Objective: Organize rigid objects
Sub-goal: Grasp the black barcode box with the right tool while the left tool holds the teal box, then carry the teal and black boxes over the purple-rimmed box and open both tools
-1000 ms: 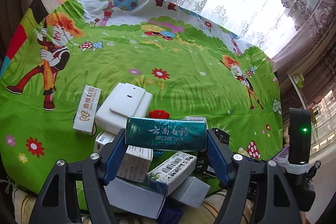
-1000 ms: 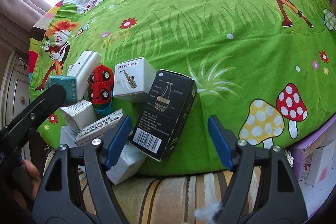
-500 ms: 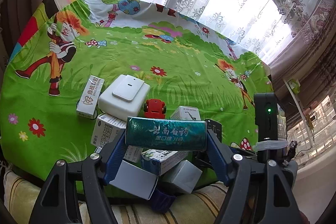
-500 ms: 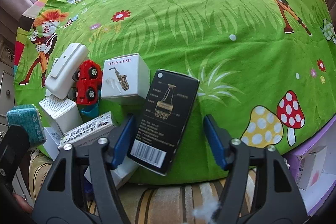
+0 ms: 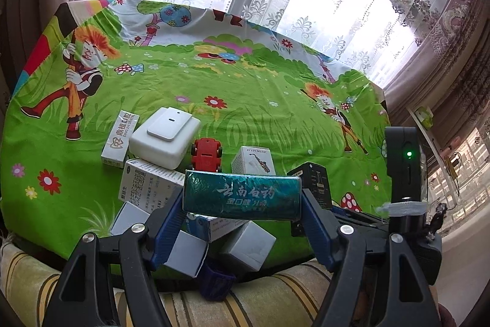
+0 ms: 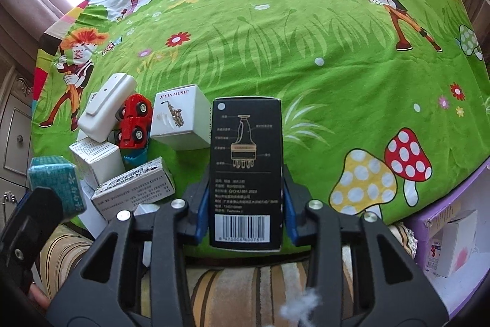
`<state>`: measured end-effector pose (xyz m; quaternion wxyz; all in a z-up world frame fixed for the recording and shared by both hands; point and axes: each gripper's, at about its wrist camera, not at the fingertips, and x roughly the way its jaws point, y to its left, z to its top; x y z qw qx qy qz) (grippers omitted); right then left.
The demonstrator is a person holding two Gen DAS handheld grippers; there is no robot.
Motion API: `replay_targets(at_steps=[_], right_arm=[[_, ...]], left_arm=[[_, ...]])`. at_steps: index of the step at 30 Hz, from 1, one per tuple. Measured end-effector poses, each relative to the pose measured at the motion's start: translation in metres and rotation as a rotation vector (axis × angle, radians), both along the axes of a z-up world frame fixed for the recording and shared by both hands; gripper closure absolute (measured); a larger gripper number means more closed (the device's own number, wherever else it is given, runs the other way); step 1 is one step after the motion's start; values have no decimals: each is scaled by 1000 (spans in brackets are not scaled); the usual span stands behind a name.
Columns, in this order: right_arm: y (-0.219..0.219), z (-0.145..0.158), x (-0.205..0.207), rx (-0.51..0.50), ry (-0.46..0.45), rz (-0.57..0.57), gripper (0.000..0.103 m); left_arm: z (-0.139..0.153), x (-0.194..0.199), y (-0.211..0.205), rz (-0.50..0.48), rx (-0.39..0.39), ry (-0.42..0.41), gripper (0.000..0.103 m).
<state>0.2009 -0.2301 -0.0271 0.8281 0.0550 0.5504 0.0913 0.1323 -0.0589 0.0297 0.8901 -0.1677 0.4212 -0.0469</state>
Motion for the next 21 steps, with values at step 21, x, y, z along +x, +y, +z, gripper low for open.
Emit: replay_targets(at_steps=[21], right_arm=[[-73, 51, -72, 58, -161, -59, 60]], left_arm=[[7, -27, -54, -105, 22, -3, 30]])
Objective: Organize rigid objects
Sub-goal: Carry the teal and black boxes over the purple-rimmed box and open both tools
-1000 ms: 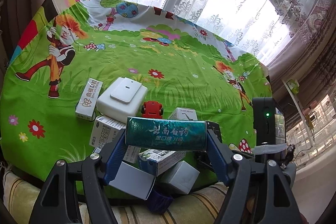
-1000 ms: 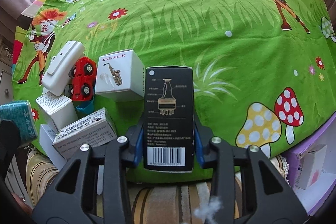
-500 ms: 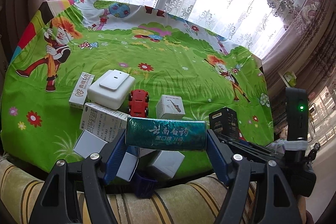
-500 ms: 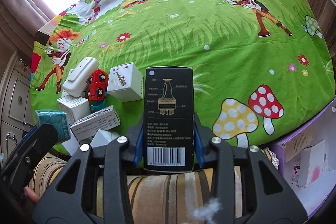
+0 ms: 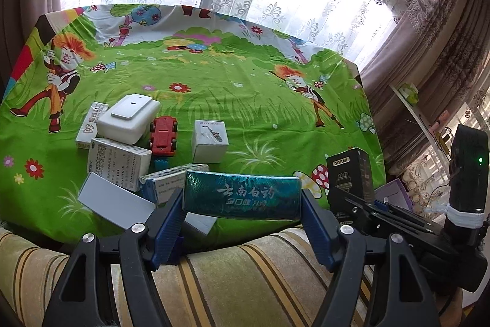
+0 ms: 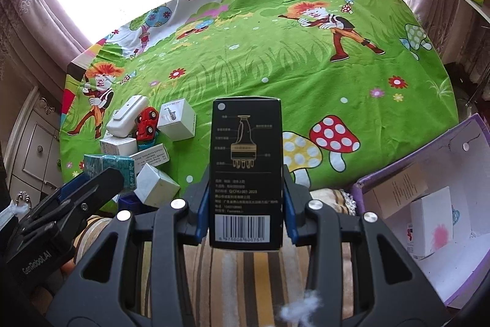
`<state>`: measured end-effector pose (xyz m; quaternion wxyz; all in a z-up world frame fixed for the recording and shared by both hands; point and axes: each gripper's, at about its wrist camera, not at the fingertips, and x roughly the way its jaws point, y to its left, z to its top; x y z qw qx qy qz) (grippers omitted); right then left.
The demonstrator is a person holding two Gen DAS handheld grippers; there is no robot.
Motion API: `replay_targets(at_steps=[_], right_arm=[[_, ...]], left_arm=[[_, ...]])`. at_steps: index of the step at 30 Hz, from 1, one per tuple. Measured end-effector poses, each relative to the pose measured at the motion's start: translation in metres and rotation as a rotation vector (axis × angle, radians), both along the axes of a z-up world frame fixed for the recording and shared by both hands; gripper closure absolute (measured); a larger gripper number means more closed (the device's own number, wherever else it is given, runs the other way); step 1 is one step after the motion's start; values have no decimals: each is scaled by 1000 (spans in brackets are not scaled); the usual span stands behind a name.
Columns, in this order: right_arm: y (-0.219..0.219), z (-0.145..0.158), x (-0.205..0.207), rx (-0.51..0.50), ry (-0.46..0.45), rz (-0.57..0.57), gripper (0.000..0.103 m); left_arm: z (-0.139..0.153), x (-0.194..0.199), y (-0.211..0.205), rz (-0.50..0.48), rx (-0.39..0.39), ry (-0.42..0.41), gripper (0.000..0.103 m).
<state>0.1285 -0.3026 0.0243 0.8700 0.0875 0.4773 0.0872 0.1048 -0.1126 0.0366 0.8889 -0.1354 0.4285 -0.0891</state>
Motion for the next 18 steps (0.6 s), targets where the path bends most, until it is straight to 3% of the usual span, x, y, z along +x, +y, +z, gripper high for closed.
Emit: replay_targets(at_steps=[10, 18], right_arm=[[-55, 13, -31, 0, -30, -50, 60], [-114, 22, -57, -51, -51, -153, 60]], left_arm=[[2, -11, -44, -111, -16, 15, 30], [7, -18, -88, -231, -18, 14, 30]])
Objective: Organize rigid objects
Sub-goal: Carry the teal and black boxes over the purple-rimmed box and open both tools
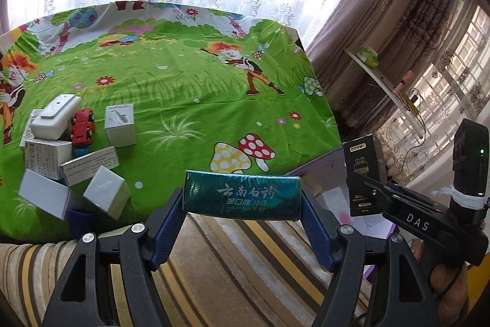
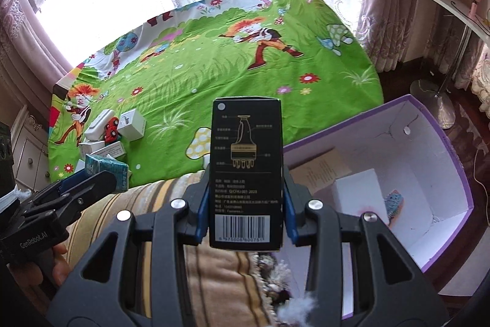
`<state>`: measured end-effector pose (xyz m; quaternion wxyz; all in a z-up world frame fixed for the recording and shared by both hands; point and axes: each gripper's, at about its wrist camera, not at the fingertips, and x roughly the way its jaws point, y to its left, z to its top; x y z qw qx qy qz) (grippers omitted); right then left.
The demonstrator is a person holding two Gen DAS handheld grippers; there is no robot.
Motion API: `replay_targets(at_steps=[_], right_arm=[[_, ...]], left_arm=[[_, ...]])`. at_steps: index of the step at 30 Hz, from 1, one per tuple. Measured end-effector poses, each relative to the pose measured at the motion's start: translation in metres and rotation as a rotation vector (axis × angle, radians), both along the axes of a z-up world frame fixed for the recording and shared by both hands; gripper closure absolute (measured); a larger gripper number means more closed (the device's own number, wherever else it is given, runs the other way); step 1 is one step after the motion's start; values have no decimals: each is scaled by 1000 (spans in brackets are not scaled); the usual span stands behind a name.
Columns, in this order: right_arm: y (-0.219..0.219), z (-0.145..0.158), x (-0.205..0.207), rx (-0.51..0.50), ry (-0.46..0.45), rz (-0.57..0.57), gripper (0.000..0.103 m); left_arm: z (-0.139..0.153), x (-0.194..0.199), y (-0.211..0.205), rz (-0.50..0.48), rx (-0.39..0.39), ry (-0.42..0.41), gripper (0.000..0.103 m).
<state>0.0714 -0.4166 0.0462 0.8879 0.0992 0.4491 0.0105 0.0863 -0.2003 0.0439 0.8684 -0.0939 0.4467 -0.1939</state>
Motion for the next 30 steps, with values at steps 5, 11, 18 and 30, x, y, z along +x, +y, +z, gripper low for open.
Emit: replay_targets(at_steps=[5, 11, 18, 30], right_arm=[[-40, -2, -13, -15, 15, -78, 60], [-80, 0, -28, -65, 23, -169, 60], [-112, 7, -39, -92, 13, -245, 60], [-125, 23, -47, -145, -48, -310, 24]], left_arm=[[2, -6, -32, -85, 14, 1, 30], [3, -12, -67, -177, 27, 0, 30], [4, -22, -108, -293, 38, -5, 30], [8, -28, -125, -372, -16, -10, 21]])
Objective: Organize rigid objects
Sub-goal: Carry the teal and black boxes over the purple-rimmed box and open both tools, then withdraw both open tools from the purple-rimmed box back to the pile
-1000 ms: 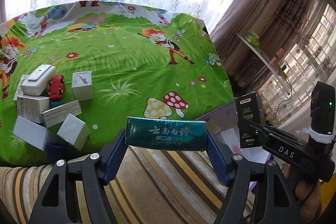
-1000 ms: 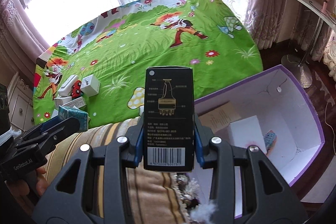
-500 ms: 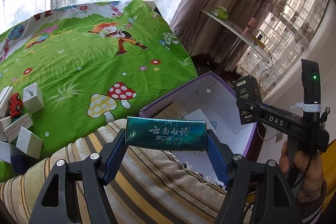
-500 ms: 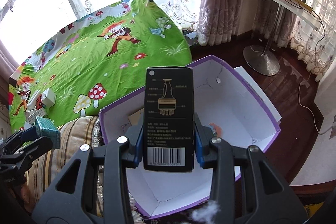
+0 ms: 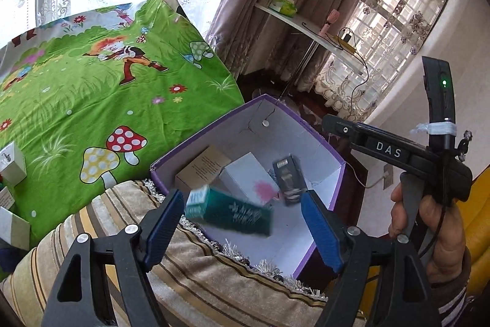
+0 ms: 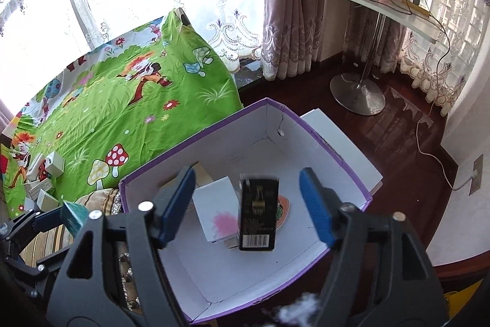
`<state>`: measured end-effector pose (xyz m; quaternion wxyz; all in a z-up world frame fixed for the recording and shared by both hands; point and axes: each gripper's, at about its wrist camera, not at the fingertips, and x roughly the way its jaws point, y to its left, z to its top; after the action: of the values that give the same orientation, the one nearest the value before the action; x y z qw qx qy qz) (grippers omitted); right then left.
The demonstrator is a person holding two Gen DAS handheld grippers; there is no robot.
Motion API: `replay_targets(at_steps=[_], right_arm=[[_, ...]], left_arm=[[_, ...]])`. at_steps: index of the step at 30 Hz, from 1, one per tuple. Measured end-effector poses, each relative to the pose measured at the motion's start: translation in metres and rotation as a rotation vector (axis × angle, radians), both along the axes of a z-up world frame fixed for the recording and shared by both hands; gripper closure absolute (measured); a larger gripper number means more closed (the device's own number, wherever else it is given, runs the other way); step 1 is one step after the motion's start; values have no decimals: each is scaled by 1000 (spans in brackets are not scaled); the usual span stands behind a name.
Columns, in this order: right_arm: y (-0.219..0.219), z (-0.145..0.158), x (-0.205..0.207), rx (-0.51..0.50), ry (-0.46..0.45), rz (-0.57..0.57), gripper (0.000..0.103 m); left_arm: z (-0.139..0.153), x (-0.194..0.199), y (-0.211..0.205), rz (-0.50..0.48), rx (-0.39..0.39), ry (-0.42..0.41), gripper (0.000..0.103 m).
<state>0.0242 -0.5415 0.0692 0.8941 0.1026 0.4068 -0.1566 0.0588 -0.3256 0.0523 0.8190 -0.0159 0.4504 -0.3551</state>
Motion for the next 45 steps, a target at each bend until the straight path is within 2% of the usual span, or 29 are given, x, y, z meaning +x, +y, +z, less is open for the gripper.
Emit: replay_targets(at_steps=[5, 9, 13, 16, 21, 27, 35, 42, 45], right_arm=[[4, 5, 1, 0, -13, 13, 22], [10, 9, 1, -19, -27, 16, 21], [21, 17, 3, -89, -33, 6, 11], [31, 25, -1, -111, -98, 39, 10], [54, 32, 5, -208, -111, 88, 8], [77, 34, 7, -155, -131, 179, 8], [114, 29, 10, -156, -122, 297, 8], [137, 21, 15, -102, -92, 370, 8], [148, 16, 18, -81, -74, 402, 8]], left_arm=[[8, 1, 7, 28, -14, -33, 20], [15, 0, 14, 84, 21, -78, 20], [22, -3, 24, 117, 52, -152, 20], [26, -4, 36, 155, 51, -193, 20], [31, 0, 65, 238, 73, -232, 20], [27, 4, 107, 307, 41, -190, 20], [17, 5, 153, 388, 9, -131, 20], [8, 3, 189, 445, 11, -88, 20], [2, 0, 203, 466, 37, -61, 20]])
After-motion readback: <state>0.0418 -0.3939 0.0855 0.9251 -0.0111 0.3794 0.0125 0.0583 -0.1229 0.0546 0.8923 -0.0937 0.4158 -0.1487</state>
